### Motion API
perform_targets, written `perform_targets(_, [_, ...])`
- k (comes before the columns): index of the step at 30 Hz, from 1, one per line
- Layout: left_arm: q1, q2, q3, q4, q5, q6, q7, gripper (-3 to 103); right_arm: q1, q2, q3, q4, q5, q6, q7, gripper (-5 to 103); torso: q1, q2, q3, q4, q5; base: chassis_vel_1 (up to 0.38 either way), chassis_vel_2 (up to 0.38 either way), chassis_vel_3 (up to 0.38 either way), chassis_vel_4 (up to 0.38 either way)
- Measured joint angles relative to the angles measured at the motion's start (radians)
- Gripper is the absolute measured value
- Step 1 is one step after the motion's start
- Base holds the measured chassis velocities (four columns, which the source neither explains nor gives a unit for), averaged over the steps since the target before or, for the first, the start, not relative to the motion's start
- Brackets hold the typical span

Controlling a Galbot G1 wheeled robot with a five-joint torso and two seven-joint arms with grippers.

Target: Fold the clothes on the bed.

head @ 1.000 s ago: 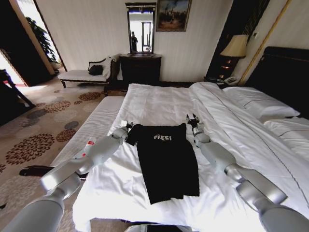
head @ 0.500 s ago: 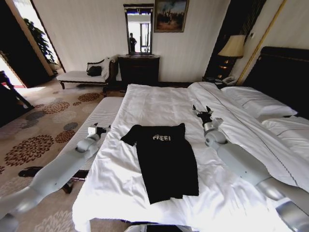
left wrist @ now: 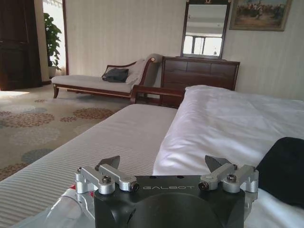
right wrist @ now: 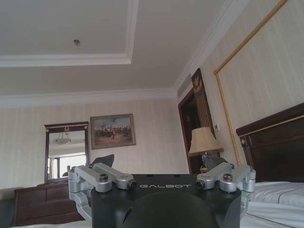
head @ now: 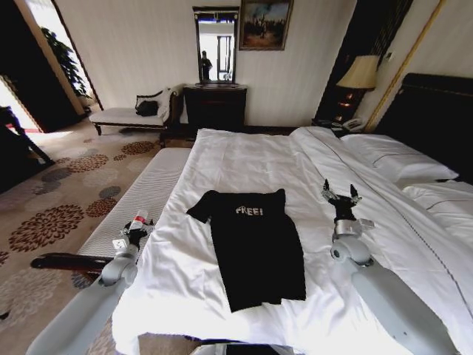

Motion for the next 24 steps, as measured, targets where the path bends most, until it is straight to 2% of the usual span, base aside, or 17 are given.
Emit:
perform_targets(1, [0.007,-0.024,-0.001,-0.027,0.018,0.002,0.003,100,-0.004,0.045,0.017,-0.008,-0.033,0.009,-0.014,100,0.0,0.0,0.0,0.0,-0.0007,0.0,0.0,0.0,0.0])
perform_targets(2, [0.007,-0.024,-0.001,-0.027,0.018,0.002,0.003,100,-0.004,0.045,0.017,-0.008,-0.033,0.009,-0.014,100,0.0,0.0,0.0,0.0,-0.0007,0.0,0.0,0.0,0.0])
perform_targets(4, [0.024,-0.074,0.0,-0.074,0.068,0.003,0.012,100,-0.023,0.162,0.026,-0.014,-0.082,0.021,-0.027,100,0.0,0.0,0.0,-0.0001,-0.0002,0.0,0.0,0.0,0.0])
perform_targets(6, [0.048,-0.119,0.01,-0.107,0.131,-0.006,0.019,100,-0.046,0.264,0.021,-0.01,-0.115,0.023,-0.029,100,0.0,0.0,0.0,0.0008,0.0008,0.0,0.0,0.0,0.0])
perform_targets(7, [0.048,-0.119,0.01,-0.107,0.131,-0.006,0.019,100,-0.046,0.264,0.021,-0.01,-0.115,0.023,-0.029,100,0.0,0.0,0.0,0.0008,0.0008,0.0,0.0,0.0,0.0])
perform_targets(9, [0.087,-0.162,0.028,-0.136,0.185,-0.022,0.024,100,-0.078,0.339,0.002,0.016,-0.15,0.02,-0.021,100,0.0,0.0,0.0,0.001,-0.001,0.0,0.0,0.0,0.0])
perform_targets(12, [0.173,-0.233,0.07,-0.204,0.205,-0.024,0.018,100,-0.142,0.387,-0.04,0.062,-0.192,-0.003,0.021,100,0.0,0.0,0.0,0.0008,-0.0008,0.0,0.0,0.0,0.0])
perform_targets(15, [0.223,-0.252,0.102,-0.252,0.191,0.006,-0.002,100,-0.171,0.392,-0.06,0.086,-0.2,-0.012,0.039,100,0.0,0.0,0.0,-0.0002,-0.0005,0.0,0.0,0.0,0.0])
perform_targets(16, [0.273,-0.25,0.132,-0.293,0.18,0.043,-0.02,100,-0.194,0.388,-0.077,0.109,-0.203,-0.028,0.065,100,0.0,0.0,0.0,0.0002,-0.0006,0.0,0.0,0.0,0.0])
perform_targets(17, [0.273,-0.25,0.132,-0.293,0.18,0.043,-0.02,100,-0.194,0.388,-0.077,0.109,-0.203,-0.028,0.065,100,0.0,0.0,0.0,0.0002,-0.0006,0.0,0.0,0.0,0.0])
perform_targets(18, [0.307,-0.238,0.143,-0.323,0.17,0.072,-0.03,100,-0.207,0.38,-0.085,0.125,-0.203,-0.045,0.088,100,0.0,0.0,0.0,0.0002,-0.0006,0.0,0.0,0.0,0.0])
perform_targets(21, [0.406,-0.179,0.117,-0.434,0.097,0.156,-0.051,100,-0.232,0.334,-0.105,0.185,-0.187,-0.103,0.165,100,0.0,0.0,0.0,0.0006,-0.0003,0.0,0.0,0.0,0.0])
perform_targets(22, [0.406,-0.179,0.117,-0.434,0.097,0.156,-0.051,100,-0.232,0.334,-0.105,0.185,-0.187,-0.103,0.165,100,0.0,0.0,0.0,0.0006,-0.0003,0.0,0.0,0.0,0.0])
perform_targets(24, [0.474,-0.142,0.071,-0.502,0.068,0.186,-0.048,100,-0.256,0.257,-0.137,0.249,-0.145,-0.164,0.223,100,0.0,0.0,0.0,0.0007,-0.0003,0.0,0.0,0.0,0.0])
